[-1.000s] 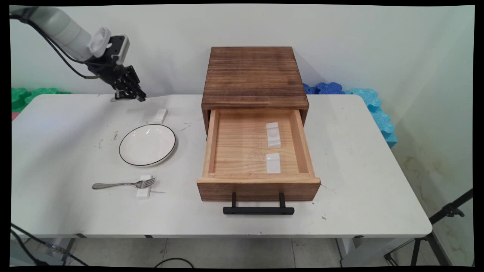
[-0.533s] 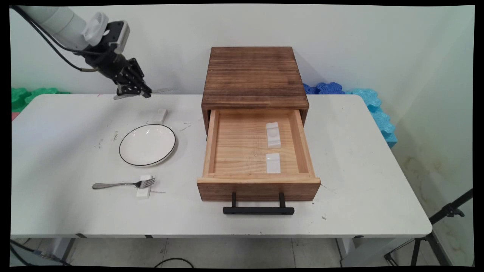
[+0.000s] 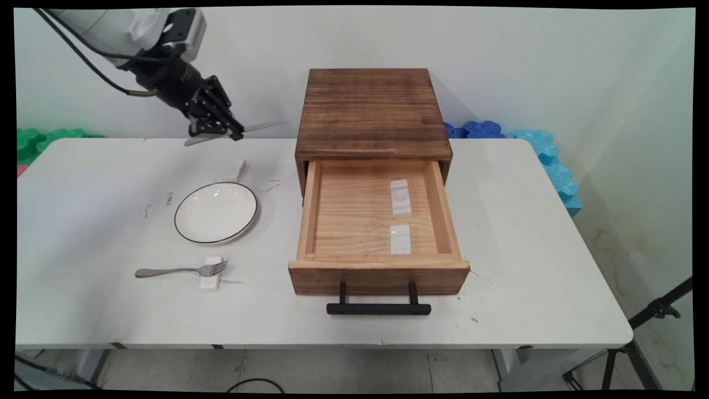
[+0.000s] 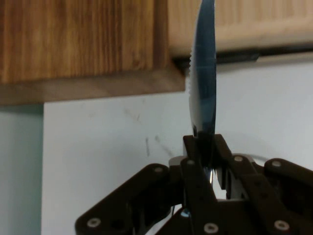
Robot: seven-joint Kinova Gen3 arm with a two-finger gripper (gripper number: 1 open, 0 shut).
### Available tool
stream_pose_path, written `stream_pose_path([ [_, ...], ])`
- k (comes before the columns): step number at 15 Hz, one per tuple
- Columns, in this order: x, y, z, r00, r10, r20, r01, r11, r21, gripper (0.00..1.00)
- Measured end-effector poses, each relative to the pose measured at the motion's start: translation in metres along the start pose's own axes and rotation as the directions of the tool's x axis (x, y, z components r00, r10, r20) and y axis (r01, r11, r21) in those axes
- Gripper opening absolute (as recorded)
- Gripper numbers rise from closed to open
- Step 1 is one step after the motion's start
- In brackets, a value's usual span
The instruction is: Place the picked object into the drawer
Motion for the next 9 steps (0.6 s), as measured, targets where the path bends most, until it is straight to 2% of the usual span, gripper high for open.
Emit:
stream_pose_path([
  [9, 0.071, 0.030, 0.006, 0.999, -0.029, -0.045, 0.029, 1.000, 0.000, 0.00],
])
